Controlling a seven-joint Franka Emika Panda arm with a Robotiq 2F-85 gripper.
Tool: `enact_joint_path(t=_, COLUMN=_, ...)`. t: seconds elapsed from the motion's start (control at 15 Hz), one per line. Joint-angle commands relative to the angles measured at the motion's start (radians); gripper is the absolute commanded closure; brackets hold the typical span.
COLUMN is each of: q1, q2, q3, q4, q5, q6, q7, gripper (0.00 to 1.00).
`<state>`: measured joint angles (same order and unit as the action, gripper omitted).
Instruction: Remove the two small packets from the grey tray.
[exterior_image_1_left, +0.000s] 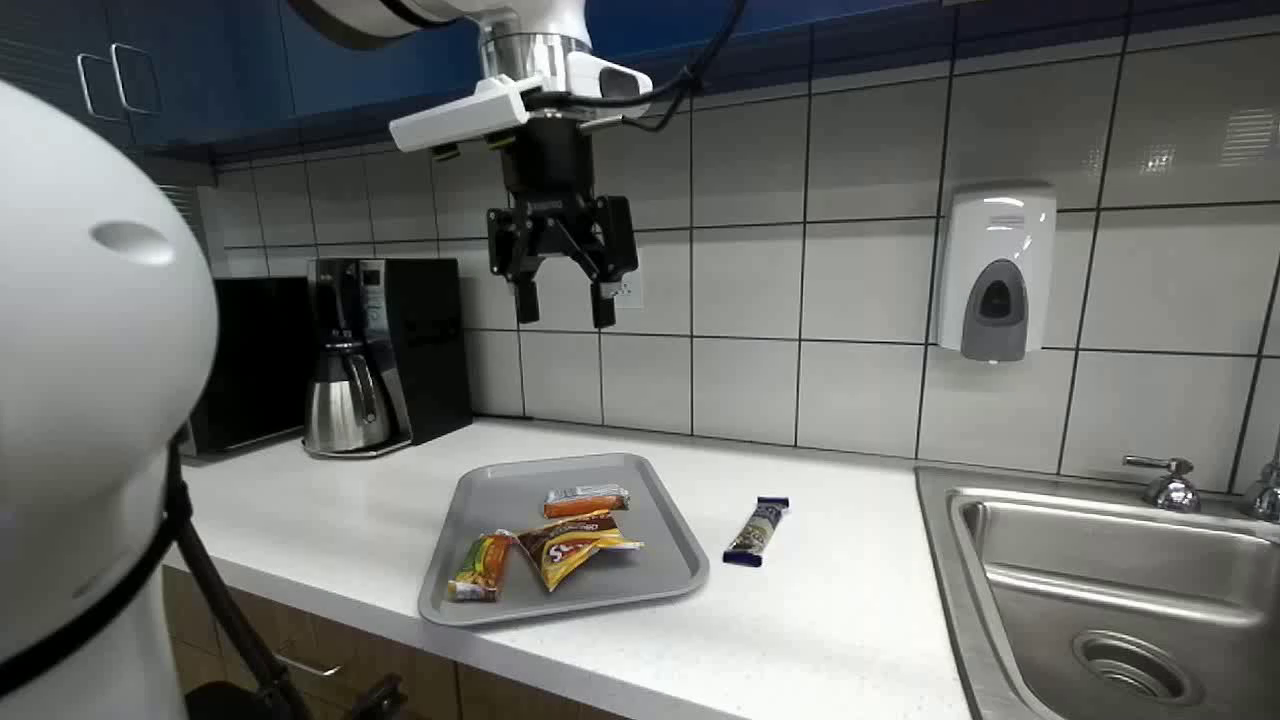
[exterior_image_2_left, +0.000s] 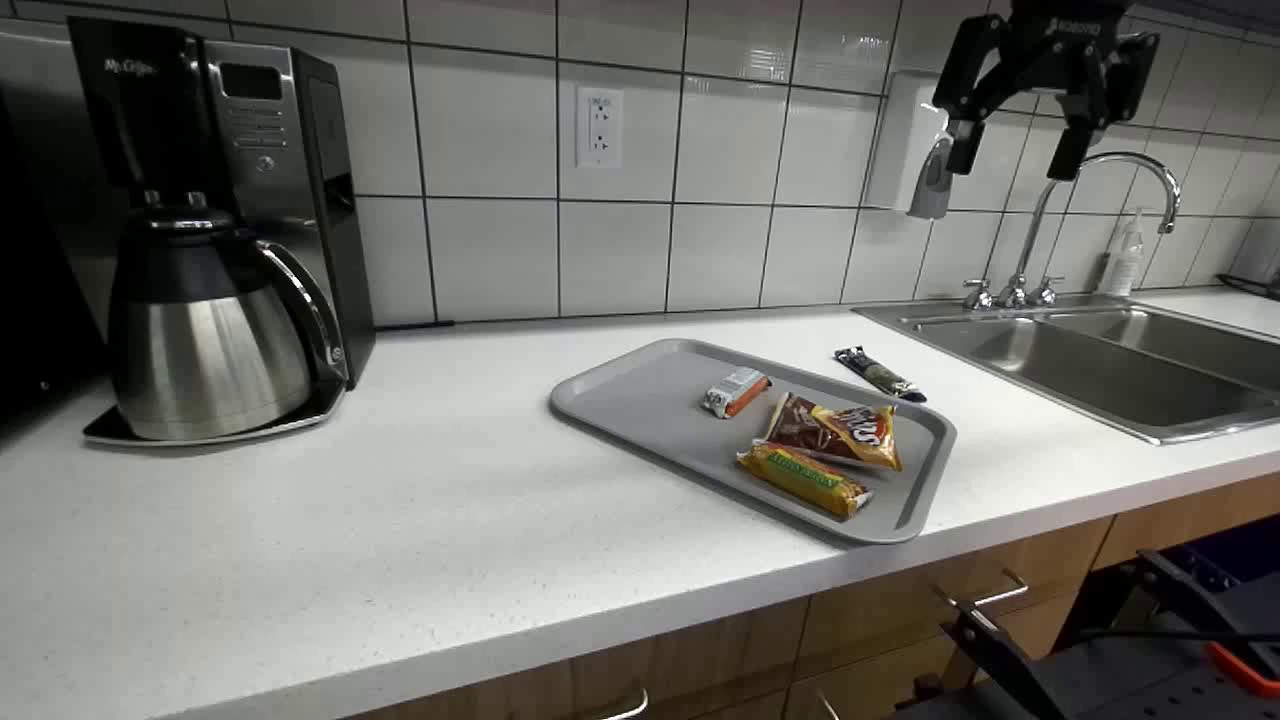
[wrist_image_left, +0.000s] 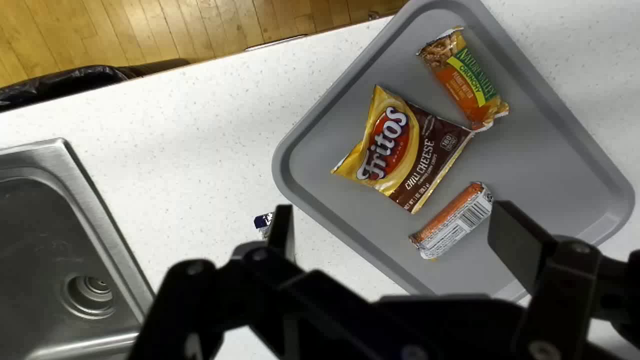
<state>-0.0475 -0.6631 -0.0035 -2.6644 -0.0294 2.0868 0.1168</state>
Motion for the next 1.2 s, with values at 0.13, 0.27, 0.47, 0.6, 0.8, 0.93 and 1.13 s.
enact_joint_path(t=0.13, q1=-0.004, q2=0.002, q3=0.004, q4=0.002, q5=0.003, q6=-0.003, q7=-0.003, gripper=0.0)
enact_joint_path(t=0.27, q1=-0.004, q2=0.002, q3=0.003, q4=0.002, q5=0.003, q6=-0.003, q7=-0.003, gripper=0.0)
enact_joint_path(t=0.47, q1=-0.004, q2=0.002, q3=0.003, q4=0.002, q5=0.003, q6=-0.003, q7=-0.003, gripper=0.0)
enact_joint_path(t=0.6, q1=0.001, q2=0.008, q3=0.005, q4=0.001, q5=0.005, q6=0.003, q7=-0.009, gripper=0.0)
enact_joint_path(t=0.8, q1=0.001, q2=0.022, q3=0.021, q4=-0.003, q5=-0.004, q6=0.014, q7=0.011, gripper=0.0)
enact_joint_path(t=0.93, q1=0.002, q2=0.039, q3=0.031, q4=-0.005, q5=-0.006, q6=0.022, q7=0.023, gripper=0.0)
enact_joint_path(t=1.13, q1=-0.004, q2=0.069, q3=0.059, q4=-0.009, q5=-0.017, q6=0.055, q7=0.067, gripper=0.0)
